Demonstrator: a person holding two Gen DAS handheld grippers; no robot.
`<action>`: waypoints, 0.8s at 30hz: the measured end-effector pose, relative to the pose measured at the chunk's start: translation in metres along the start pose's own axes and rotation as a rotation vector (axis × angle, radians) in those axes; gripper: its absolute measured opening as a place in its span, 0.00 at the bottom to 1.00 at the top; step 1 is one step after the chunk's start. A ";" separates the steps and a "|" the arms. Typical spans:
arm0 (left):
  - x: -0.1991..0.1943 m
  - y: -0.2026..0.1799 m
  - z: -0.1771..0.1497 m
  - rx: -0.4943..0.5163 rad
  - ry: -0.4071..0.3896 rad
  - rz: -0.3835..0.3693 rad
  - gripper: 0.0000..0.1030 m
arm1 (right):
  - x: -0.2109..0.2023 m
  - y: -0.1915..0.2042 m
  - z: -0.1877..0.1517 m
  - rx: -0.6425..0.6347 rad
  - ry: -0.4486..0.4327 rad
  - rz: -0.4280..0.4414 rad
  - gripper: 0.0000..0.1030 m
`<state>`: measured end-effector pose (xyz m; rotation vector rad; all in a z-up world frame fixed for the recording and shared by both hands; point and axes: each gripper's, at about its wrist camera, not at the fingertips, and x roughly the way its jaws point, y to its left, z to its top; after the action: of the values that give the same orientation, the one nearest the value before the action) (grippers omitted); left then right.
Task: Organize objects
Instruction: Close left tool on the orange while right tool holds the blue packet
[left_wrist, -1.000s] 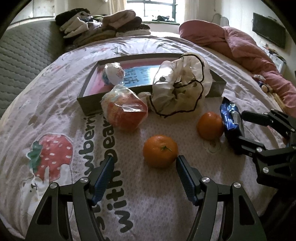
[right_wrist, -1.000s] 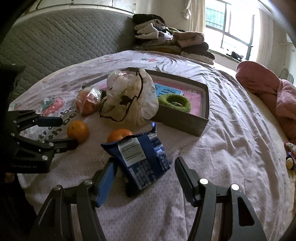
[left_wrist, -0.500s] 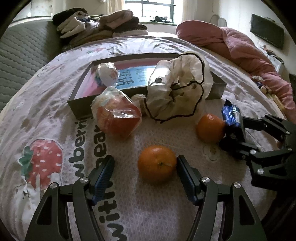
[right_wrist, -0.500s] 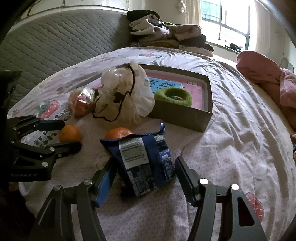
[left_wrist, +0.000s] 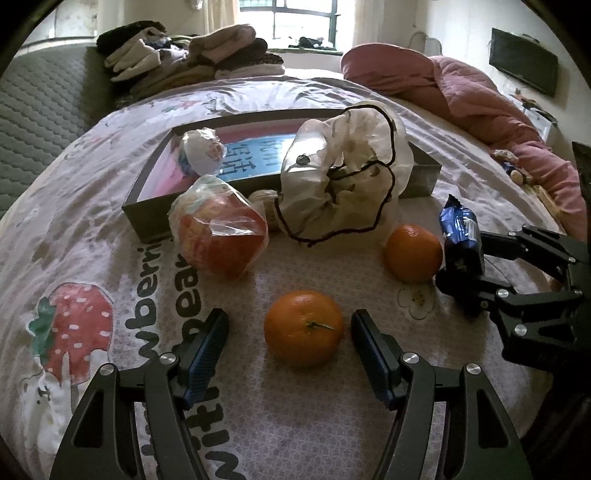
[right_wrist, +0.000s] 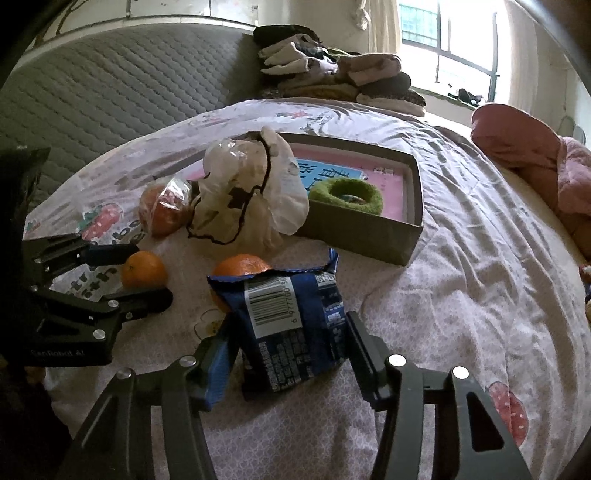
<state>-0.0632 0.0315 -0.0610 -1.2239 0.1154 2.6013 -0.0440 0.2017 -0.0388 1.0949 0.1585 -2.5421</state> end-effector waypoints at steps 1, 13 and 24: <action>0.000 0.000 0.000 0.001 0.000 -0.007 0.68 | 0.000 -0.002 0.000 0.011 -0.001 0.005 0.54; -0.001 0.001 -0.002 0.007 -0.011 -0.030 0.53 | -0.004 -0.007 -0.002 0.053 -0.007 0.016 0.54; -0.003 0.004 -0.003 0.000 -0.018 -0.062 0.39 | -0.007 -0.008 -0.005 0.072 -0.016 0.022 0.53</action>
<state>-0.0599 0.0267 -0.0603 -1.1852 0.0722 2.5582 -0.0392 0.2120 -0.0372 1.0970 0.0509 -2.5542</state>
